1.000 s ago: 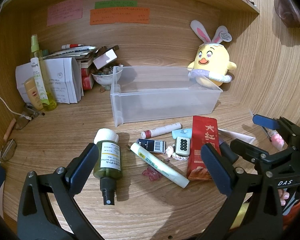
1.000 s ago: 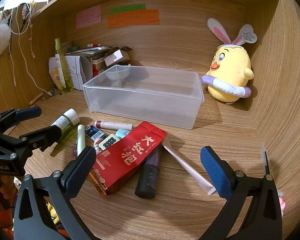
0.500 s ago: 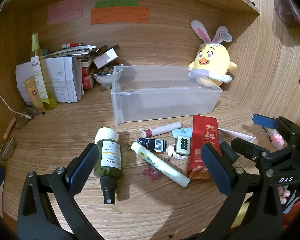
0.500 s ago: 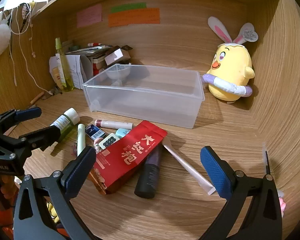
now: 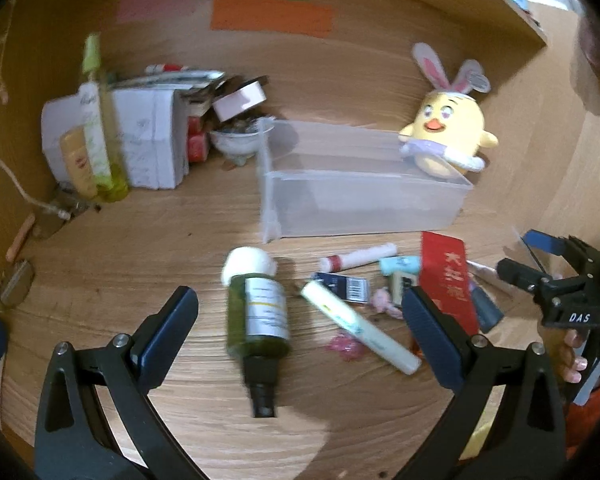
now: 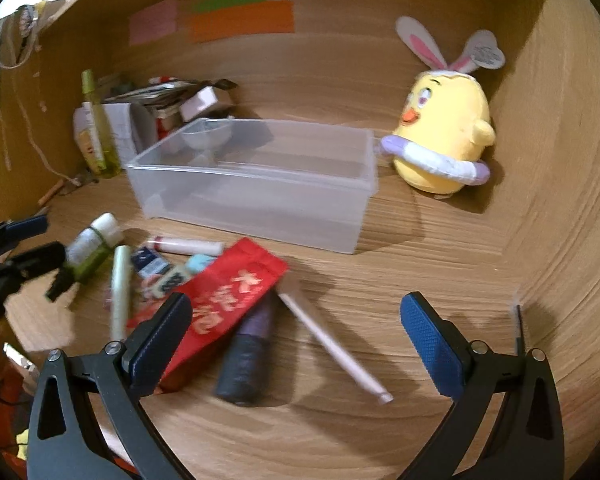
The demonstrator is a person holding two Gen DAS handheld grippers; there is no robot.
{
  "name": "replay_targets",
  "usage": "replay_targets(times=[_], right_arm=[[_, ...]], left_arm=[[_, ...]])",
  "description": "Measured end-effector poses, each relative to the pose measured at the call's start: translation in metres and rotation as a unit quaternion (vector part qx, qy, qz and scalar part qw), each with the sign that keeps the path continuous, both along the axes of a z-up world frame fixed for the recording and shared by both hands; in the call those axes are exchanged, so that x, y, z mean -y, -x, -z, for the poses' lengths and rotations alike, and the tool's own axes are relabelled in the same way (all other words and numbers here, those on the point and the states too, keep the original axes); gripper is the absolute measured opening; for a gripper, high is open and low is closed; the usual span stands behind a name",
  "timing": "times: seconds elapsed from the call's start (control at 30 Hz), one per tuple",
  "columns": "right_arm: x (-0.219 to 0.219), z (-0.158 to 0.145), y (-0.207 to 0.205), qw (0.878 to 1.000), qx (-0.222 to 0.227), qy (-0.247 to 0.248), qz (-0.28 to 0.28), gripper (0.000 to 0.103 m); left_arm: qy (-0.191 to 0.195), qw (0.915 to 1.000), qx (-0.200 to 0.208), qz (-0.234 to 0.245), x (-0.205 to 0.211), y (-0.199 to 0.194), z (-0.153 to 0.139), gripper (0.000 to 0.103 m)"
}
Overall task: Organize objects
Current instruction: 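Reach the left tool toward the green pump bottle while the right tool reaches the pink tube, then grasp the green pump bottle with the left tool while the right tool grasps the pink tube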
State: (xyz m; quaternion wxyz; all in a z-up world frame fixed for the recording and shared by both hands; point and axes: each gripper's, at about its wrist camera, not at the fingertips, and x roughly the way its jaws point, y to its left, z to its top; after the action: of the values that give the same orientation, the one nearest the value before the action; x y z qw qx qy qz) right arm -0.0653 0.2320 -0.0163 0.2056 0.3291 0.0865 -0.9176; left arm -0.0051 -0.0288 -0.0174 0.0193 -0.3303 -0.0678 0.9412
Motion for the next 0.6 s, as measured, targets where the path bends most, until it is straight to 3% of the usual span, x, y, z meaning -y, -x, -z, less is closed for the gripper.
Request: replay_targets(times=[0.13,0.23,0.27,0.53,0.6], right_arm=[[-0.013,0.006,0.017,1.0,0.017,-0.003,0.015,0.103],[-0.021,0.012,0.026,0.999,0.035,-0.004,0.021,0.102],[-0.023,0.014,0.028,0.999,0.04,-0.006,0.022,0.1],[-0.029,0.031,0.036,0.997,0.073,-0.018,0.017,0.08],[-0.024,0.032,0.036,0.997,0.077,-0.02,0.008,0.073]], left_arm=[[-0.034,0.9989,0.026,-0.019,0.024,0.009,0.013,0.103],[-0.049,0.9973,0.048,-0.027,0.035,0.015,0.023,0.087],[-0.05,0.9968,0.056,-0.026,0.036,0.018,0.027,0.081],[-0.051,0.996,0.069,-0.027,0.034,0.022,0.04,0.079],[-0.049,0.996,0.07,-0.027,0.033,0.023,0.041,0.074]])
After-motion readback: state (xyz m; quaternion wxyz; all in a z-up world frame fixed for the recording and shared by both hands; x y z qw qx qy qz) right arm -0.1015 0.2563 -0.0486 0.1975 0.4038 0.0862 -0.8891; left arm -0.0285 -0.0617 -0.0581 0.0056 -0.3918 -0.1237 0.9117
